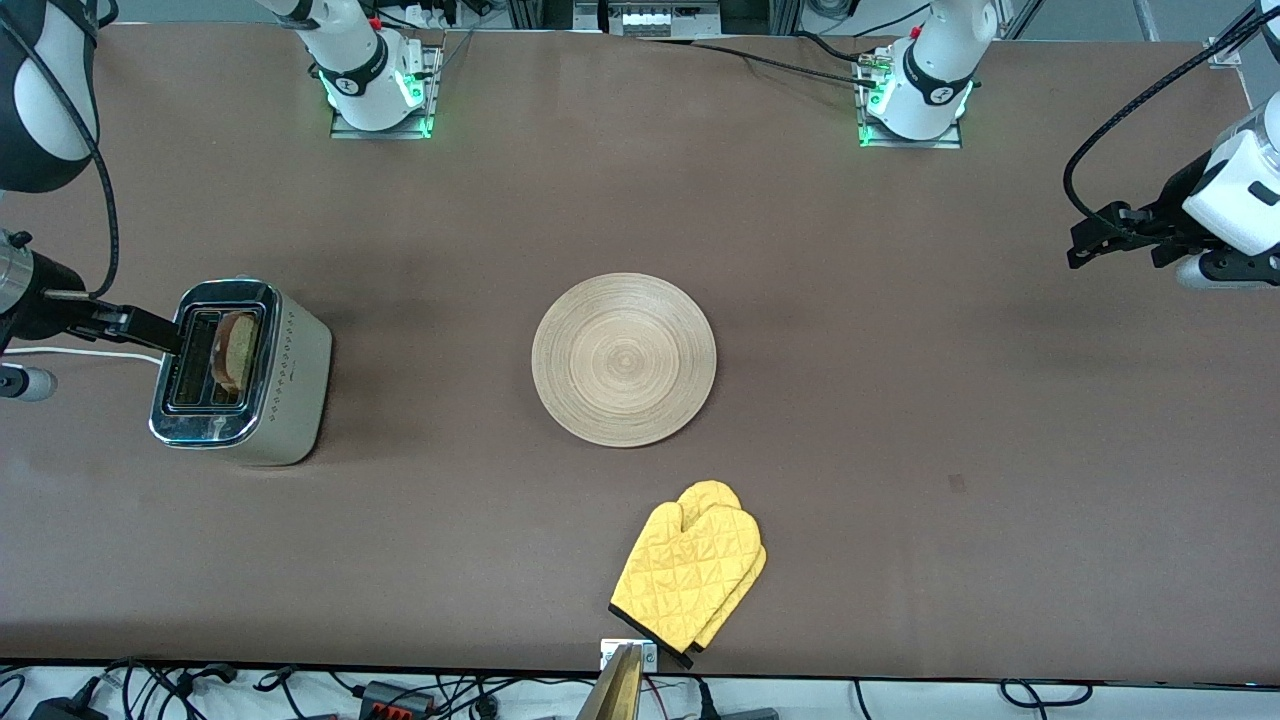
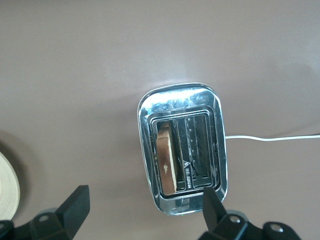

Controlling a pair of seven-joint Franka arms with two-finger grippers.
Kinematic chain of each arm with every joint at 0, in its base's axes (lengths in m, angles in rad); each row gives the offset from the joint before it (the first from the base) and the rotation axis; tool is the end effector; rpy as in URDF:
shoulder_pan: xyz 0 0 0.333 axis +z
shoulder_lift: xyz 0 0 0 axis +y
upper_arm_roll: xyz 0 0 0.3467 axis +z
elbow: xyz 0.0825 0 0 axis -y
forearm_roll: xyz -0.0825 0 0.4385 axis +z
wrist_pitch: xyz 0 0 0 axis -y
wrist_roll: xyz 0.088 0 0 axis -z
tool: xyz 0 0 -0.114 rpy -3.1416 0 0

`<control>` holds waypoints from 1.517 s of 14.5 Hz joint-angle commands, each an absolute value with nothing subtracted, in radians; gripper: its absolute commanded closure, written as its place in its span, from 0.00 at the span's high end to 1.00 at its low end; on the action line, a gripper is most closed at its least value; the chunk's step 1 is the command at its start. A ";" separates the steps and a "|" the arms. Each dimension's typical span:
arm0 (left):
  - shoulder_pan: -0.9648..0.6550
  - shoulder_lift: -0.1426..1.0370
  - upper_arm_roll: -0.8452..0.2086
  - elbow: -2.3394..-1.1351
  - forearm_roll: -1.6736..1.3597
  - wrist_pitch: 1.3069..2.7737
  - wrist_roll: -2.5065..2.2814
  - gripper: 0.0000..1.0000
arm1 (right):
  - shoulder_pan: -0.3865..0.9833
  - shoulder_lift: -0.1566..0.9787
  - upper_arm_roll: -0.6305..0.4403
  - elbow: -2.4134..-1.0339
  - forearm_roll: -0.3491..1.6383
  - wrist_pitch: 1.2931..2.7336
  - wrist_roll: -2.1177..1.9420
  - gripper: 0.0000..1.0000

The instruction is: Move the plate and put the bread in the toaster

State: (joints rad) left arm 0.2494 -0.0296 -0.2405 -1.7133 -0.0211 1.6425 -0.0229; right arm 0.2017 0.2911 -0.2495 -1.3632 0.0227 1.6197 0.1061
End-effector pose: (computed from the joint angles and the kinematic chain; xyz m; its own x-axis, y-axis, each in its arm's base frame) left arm 0.6007 0.0013 0.5965 0.9985 0.0337 -0.0424 0.0343 -0.9993 0.0130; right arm 0.7046 -0.0069 0.5754 0.9891 -0.1461 -0.0207 -0.1449 -0.9881 0.0508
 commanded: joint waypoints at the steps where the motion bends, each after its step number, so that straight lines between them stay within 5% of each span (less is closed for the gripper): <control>1: 0.253 -0.028 -0.242 -1.709 -0.038 1.646 -0.002 1.00 | 0.195 0.281 -0.247 -1.361 0.046 1.611 0.101 1.00; 7: 0.255 -0.028 -0.242 -1.709 -0.038 1.646 -0.002 1.00 | -0.001 0.229 -0.095 -1.373 0.086 1.612 0.077 1.00; 11: 0.255 -0.028 -0.242 -1.709 -0.038 1.646 -0.002 1.00 | -0.002 0.196 -0.097 -1.425 0.057 1.620 0.018 1.00; 16: 0.255 -0.028 -0.242 -1.709 -0.038 1.646 -0.003 1.00 | 0.009 0.029 -0.094 -1.664 0.006 1.721 0.017 1.00; 22: 0.255 -0.028 -0.241 -1.709 -0.038 1.646 -0.002 1.00 | 0.005 0.021 -0.097 -1.654 0.021 1.671 0.020 1.00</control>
State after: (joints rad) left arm 0.2495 -0.0291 -0.2404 -1.7133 -0.0212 1.6425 -0.0219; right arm 0.0149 0.0345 -0.1056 -1.6322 0.0198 1.6685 0.0331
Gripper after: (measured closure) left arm 0.000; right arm 0.000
